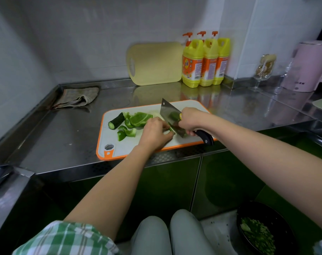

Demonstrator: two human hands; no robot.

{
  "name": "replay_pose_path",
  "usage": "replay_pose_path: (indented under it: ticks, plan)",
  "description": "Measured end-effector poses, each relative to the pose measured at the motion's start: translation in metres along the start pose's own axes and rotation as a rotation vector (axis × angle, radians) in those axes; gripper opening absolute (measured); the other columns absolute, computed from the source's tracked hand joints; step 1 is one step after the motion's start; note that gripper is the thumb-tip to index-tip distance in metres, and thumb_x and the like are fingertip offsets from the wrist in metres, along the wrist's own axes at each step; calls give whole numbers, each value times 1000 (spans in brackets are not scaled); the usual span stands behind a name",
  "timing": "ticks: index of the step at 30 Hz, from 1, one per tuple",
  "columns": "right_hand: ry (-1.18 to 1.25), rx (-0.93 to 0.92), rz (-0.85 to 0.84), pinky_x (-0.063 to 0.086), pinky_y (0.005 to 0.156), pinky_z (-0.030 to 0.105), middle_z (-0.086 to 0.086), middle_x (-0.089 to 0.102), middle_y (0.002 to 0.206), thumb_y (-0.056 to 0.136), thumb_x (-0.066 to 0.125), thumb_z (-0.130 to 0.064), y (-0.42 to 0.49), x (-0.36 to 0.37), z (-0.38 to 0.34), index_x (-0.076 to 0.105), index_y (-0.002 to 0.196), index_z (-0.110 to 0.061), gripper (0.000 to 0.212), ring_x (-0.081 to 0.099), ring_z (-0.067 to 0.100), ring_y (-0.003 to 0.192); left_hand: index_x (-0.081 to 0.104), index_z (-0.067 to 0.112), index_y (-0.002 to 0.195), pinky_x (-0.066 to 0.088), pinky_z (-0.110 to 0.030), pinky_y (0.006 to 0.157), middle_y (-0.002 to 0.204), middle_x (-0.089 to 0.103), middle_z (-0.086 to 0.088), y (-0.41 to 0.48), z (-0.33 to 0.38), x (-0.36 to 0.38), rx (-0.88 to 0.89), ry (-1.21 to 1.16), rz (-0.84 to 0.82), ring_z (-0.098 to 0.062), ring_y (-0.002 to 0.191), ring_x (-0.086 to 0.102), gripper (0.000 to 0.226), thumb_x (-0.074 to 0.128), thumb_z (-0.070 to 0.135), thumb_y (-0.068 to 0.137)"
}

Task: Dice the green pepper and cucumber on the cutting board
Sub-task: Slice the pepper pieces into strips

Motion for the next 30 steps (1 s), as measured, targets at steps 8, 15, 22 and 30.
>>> replay_pose_path:
  ticks: [8, 15, 22, 30]
  plan:
    - [-171, 5, 97, 49, 59, 27, 10, 61, 64, 79, 59, 3, 17, -1, -13, 60, 61, -4, 19, 53, 19, 51, 70, 12, 95, 36, -32, 78, 99, 62, -11, 1, 4, -1, 45, 48, -38, -30, 100, 52, 24, 68, 32, 82]
    - [282, 6, 215, 45, 55, 27, 9, 58, 54, 90, 50, -10, 34, -4, 18, 55, 60, -7, 31, 55, 23, 51, 68, 13, 101, 38, -33, 84, 103, 61, -9, 3, 2, 0, 43, 60, -60, -28, 105, 50, 30, 69, 37, 83]
    - [722, -19, 294, 39, 44, 26, 11, 52, 57, 98, 48, -15, 26, -31, 53, 51, 71, -9, 28, 47, 21, 44, 65, 14, 110, 43, -34, 83, 103, 68, -3, 16, 5, 0, 34, 15, -15, -23, 102, 55, 40, 74, 40, 81]
    - [867, -12, 246, 37, 43, 27, 9, 48, 57, 99, 48, -12, 25, -21, 80, 49, 75, -11, 24, 43, 19, 44, 64, 23, 120, 36, -37, 98, 122, 59, -7, 40, 19, 17, 240, 93, -159, -29, 116, 47, 45, 61, 10, 77]
Point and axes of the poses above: each hand's wrist, its own y-axis towards the middle knuckle, its own x-axis out of the palm, z = x × y, the point moved 9 cm from there along y, towards the middle knuckle
